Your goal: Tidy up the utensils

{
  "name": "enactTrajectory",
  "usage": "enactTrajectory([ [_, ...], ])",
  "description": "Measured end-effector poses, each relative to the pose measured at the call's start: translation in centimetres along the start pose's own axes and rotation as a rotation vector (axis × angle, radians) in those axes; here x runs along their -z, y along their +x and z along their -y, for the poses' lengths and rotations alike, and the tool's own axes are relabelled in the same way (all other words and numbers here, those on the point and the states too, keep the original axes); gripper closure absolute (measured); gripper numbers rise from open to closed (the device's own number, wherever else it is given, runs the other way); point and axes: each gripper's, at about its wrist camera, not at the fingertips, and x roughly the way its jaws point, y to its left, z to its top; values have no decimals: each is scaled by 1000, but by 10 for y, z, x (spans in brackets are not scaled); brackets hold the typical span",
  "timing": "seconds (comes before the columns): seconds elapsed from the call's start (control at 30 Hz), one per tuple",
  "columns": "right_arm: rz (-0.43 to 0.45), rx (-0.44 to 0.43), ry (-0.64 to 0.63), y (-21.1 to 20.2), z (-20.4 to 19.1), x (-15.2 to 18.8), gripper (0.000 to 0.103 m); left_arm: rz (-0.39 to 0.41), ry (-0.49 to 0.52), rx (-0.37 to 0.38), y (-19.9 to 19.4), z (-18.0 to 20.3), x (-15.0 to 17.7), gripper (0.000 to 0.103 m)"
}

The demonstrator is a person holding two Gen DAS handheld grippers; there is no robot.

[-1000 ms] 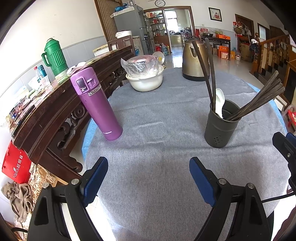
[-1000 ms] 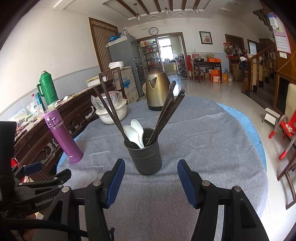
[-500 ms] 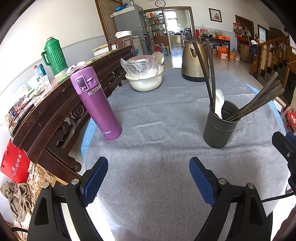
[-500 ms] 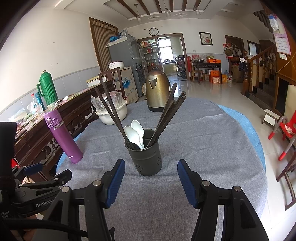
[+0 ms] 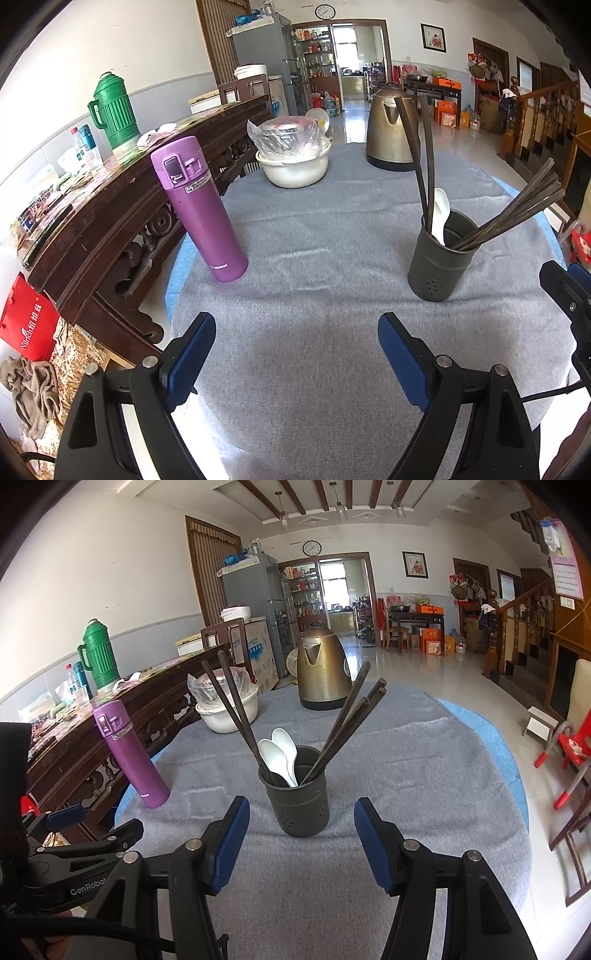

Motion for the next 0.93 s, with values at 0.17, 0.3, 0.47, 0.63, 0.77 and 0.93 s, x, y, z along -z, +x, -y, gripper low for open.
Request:
enactTrajectory([
  [0.17, 2, 0, 0, 0, 0, -1, 40, 3, -1, 2, -1, 1, -1, 13],
  [0.3, -1, -2, 2, 2, 1, -3, 40, 2, 5, 1, 0, 4, -3, 13],
  [0.47, -5, -6, 5, 5, 3, -4, 39, -6, 6, 3, 3, 6, -6, 13],
  [0.63, -5, -6, 5, 9, 5, -6, 39, -7, 7, 3, 4, 9, -9, 13],
  [0.77, -4, -4, 10, 12, 7, -7, 40, -5, 7, 14, 8, 9, -10, 13],
  [0.93, -28, 39, 38, 29, 27, -3, 40, -22, -69, 73, 44, -5, -14, 13],
])
